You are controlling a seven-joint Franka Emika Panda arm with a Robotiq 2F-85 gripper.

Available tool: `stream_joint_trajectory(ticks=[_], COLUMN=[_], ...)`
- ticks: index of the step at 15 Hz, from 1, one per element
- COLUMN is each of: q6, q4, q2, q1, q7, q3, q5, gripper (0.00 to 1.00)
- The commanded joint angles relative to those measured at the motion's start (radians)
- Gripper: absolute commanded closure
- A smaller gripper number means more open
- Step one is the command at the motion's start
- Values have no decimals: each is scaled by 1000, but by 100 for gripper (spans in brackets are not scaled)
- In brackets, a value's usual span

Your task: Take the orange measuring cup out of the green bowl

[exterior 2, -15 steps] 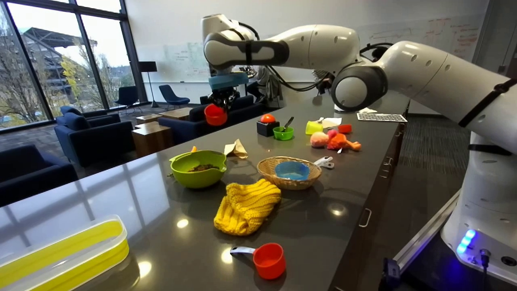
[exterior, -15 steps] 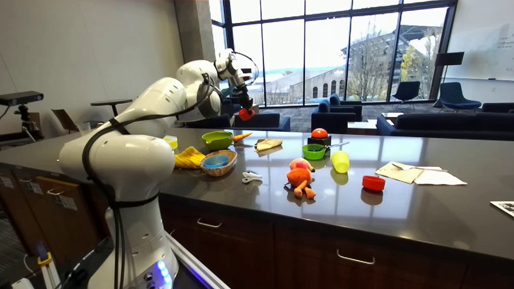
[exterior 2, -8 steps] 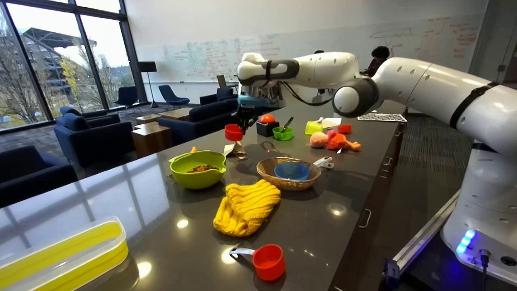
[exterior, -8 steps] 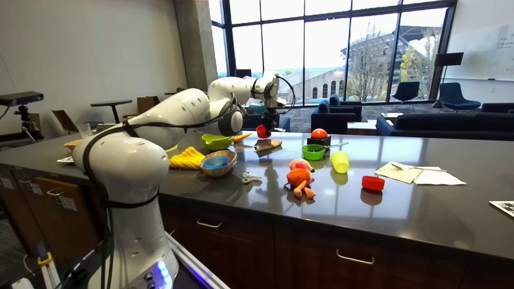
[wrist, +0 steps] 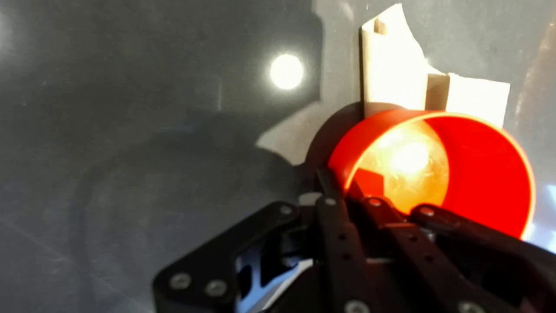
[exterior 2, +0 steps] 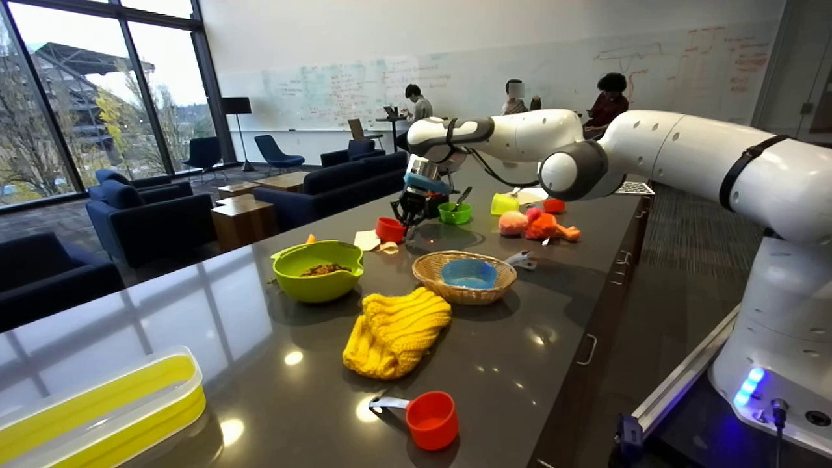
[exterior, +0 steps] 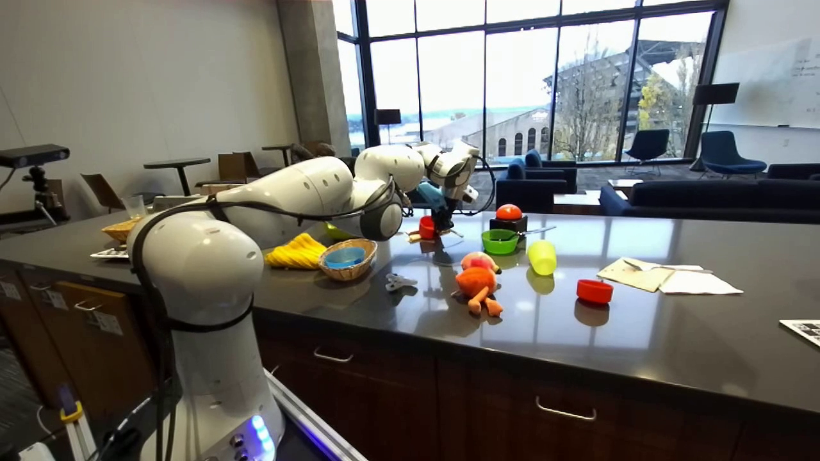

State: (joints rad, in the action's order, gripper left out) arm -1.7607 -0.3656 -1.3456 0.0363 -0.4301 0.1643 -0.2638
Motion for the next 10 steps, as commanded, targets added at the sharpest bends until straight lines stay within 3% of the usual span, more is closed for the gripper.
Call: stream_joint_trajectory(ticks=[1, 2, 6, 7, 10], q6=[-75, -91, -96, -89, -44], q4=[-8, -9, -6, -3, -11], q2=[37, 45, 77, 83, 104], q1=[54, 72, 171, 199, 262], q7=[-119, -156, -275, -274, -130], q3=[-78, -102, -206, -229, -212], q5=[76, 103, 242, 279, 314], gripper=[70, 69, 45, 39, 19])
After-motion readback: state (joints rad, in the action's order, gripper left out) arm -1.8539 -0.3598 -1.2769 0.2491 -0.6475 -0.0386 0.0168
